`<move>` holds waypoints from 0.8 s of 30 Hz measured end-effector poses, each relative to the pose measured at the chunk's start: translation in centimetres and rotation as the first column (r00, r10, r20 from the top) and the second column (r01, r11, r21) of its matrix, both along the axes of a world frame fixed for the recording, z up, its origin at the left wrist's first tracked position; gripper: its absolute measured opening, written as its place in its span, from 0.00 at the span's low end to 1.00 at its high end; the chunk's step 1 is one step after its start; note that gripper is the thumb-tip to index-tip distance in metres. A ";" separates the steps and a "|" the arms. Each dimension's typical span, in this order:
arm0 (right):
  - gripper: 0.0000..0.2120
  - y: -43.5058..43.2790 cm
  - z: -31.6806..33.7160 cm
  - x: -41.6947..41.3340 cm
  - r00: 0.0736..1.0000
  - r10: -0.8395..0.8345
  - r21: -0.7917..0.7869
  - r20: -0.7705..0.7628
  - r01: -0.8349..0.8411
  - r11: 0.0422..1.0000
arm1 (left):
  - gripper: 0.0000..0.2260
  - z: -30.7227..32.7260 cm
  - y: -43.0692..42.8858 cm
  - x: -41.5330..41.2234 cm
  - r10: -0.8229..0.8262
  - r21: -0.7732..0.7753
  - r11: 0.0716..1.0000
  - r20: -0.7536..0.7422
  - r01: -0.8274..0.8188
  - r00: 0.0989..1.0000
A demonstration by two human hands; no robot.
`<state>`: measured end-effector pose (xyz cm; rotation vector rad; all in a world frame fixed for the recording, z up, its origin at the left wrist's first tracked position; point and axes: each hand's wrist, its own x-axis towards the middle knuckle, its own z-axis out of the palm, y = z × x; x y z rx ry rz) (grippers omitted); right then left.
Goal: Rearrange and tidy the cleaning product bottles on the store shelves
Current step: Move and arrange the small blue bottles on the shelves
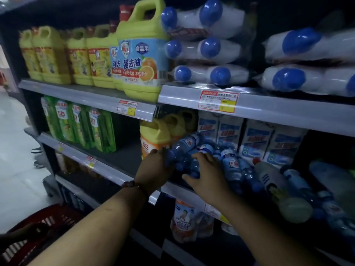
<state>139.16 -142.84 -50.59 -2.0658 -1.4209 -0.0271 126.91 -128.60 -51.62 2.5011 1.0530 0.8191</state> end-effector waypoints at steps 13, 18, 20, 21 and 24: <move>0.27 5.8 0.7 -0.1 0.949 0.077 -0.021 0.306 -0.074 0.997 | 0.14 -3.0 2.3 2.1 0.031 -0.194 0.981 0.174 0.003 0.984; 0.18 7.1 0.9 -0.7 0.945 -0.002 0.042 0.327 -0.012 0.999 | 0.13 -3.4 2.4 2.2 0.013 -0.222 0.974 0.205 0.034 0.979; 0.17 7.2 0.7 -0.5 0.927 0.006 0.036 0.376 -0.021 0.999 | 0.13 -3.4 2.4 2.0 -0.007 -0.188 0.981 0.218 0.049 0.976; 0.17 7.1 0.7 -0.4 0.921 0.016 0.036 0.389 -0.032 0.999 | 0.13 -3.4 2.3 1.9 -0.013 -0.172 0.984 0.226 0.053 0.974; 0.18 6.8 0.5 0.0 0.893 0.035 0.052 0.450 -0.065 0.997 | 0.14 -3.3 2.0 1.6 -0.016 -0.138 0.989 0.235 0.049 0.972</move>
